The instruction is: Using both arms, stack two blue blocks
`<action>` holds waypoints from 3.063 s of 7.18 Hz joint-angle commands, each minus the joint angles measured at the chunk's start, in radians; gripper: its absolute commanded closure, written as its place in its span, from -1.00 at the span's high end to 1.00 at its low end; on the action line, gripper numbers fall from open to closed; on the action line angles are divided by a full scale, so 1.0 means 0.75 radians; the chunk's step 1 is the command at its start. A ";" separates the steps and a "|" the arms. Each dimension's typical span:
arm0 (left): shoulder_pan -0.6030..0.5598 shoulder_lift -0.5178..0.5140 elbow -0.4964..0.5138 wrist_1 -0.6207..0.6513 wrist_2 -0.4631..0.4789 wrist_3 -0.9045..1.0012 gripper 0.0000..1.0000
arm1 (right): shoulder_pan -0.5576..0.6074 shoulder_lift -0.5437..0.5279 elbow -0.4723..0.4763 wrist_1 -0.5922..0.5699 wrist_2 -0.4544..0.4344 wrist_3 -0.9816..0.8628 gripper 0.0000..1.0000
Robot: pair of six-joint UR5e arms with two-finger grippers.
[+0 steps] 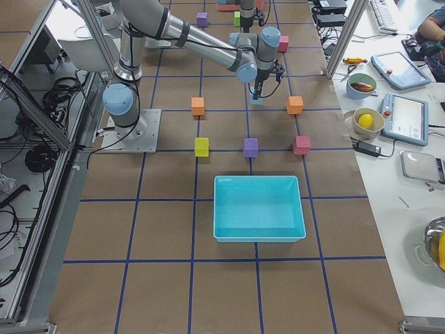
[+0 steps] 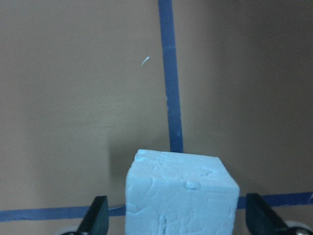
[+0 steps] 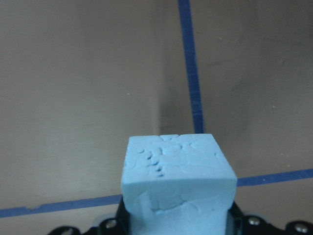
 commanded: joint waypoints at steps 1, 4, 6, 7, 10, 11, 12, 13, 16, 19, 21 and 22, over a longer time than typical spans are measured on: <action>0.000 0.001 -0.001 0.000 0.001 0.006 0.12 | 0.171 0.090 -0.153 0.001 0.019 0.082 -1.00; 0.000 0.003 0.003 0.002 -0.001 0.009 -0.46 | 0.329 0.272 -0.351 -0.007 0.015 0.160 -1.00; 0.000 0.009 0.003 0.002 -0.005 0.000 -0.36 | 0.350 0.289 -0.354 -0.005 0.007 0.160 -1.00; 0.000 0.030 0.007 0.002 -0.009 0.000 -0.69 | 0.352 0.293 -0.346 0.001 -0.001 0.160 -1.00; -0.025 0.093 0.074 -0.099 -0.017 -0.010 -1.00 | 0.350 0.298 -0.313 0.005 0.007 0.168 -1.00; -0.025 0.114 0.146 -0.211 -0.017 -0.010 -1.00 | 0.350 0.300 -0.295 0.005 0.017 0.170 -1.00; -0.021 0.118 0.201 -0.285 -0.017 -0.010 -1.00 | 0.350 0.302 -0.291 0.003 0.019 0.172 -0.76; -0.021 0.112 0.226 -0.294 -0.021 -0.010 -1.00 | 0.350 0.302 -0.295 0.003 0.021 0.172 -0.41; -0.025 0.112 0.263 -0.319 -0.023 -0.024 -1.00 | 0.346 0.300 -0.301 -0.009 0.019 0.164 1.00; -0.027 0.095 0.342 -0.380 -0.045 -0.073 -1.00 | 0.291 0.204 -0.329 0.045 0.011 0.152 1.00; -0.041 0.077 0.400 -0.417 -0.117 -0.146 -1.00 | 0.099 0.043 -0.338 0.269 0.019 0.117 1.00; -0.092 0.063 0.437 -0.423 -0.115 -0.191 -1.00 | 0.044 -0.047 -0.334 0.364 -0.005 0.048 1.00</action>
